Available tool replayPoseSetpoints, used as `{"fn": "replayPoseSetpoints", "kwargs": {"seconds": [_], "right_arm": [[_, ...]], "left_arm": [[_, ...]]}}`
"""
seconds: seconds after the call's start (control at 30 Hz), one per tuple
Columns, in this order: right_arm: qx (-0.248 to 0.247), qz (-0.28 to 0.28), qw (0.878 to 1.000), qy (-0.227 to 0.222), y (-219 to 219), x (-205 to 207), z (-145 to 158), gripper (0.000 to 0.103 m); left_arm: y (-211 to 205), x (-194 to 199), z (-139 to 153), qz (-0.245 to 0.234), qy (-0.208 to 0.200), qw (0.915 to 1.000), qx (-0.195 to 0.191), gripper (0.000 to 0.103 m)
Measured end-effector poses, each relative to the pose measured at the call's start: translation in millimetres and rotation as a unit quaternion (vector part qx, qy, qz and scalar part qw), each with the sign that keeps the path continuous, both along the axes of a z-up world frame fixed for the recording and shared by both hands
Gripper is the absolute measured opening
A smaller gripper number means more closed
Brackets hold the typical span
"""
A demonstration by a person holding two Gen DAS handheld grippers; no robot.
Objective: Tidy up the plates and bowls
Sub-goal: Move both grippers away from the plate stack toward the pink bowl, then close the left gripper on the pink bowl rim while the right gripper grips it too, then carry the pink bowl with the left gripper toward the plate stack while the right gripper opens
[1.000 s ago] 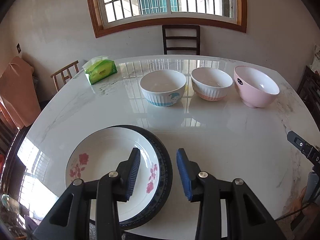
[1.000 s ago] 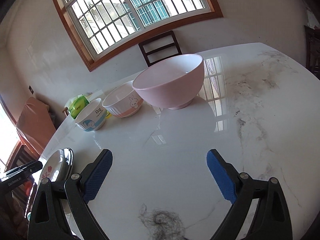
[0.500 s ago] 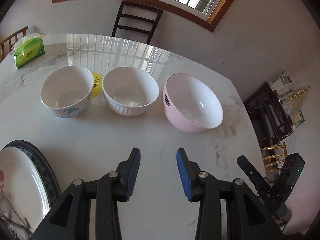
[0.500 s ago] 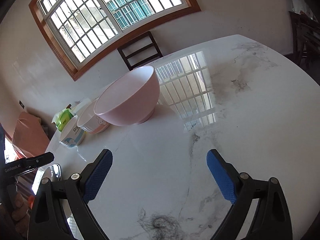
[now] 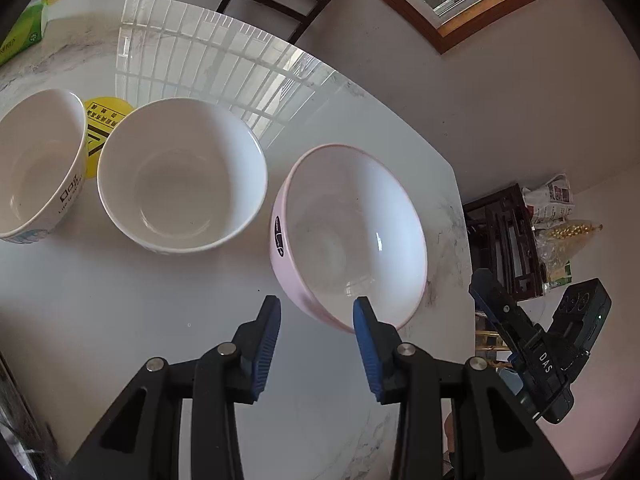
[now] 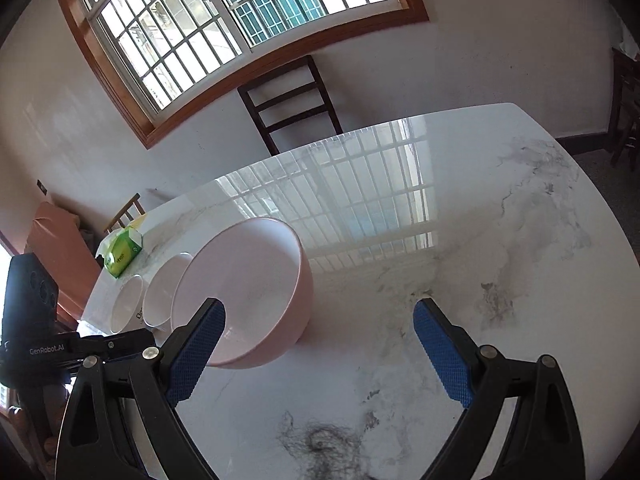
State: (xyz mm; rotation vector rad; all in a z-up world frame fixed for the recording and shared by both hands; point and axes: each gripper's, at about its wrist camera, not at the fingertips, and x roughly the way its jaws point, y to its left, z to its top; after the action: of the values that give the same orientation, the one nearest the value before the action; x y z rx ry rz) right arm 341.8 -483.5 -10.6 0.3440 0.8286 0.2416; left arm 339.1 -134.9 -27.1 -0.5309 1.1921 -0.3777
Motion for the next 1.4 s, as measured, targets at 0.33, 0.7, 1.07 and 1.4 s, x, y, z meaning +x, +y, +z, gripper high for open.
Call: {"fn": "replayPoseSetpoints", "kwargs": {"seconds": [0.33,0.7,1.07,1.4], "right_arm": [[-0.061,0.033,0.997,0.042,21,55,-9,0.091],[-0.129,0.074,0.983,0.111,47,97,-40,0.039],[-0.036,0.12,0.983,0.133,49,49,-36,0.016],[-0.003,0.154,0.981,0.121,75,-45,-17,0.019]], "left_arm": [[-4,15,-10,0.035,0.008,0.9992,0.015,0.038],[-13,15,-19,0.039,0.0,0.9977,0.055,0.021],[10,-43,10,0.041,-0.025,0.9965,0.068,0.019],[56,-134,34,0.043,-0.054,0.9944,0.08,0.019]]}}
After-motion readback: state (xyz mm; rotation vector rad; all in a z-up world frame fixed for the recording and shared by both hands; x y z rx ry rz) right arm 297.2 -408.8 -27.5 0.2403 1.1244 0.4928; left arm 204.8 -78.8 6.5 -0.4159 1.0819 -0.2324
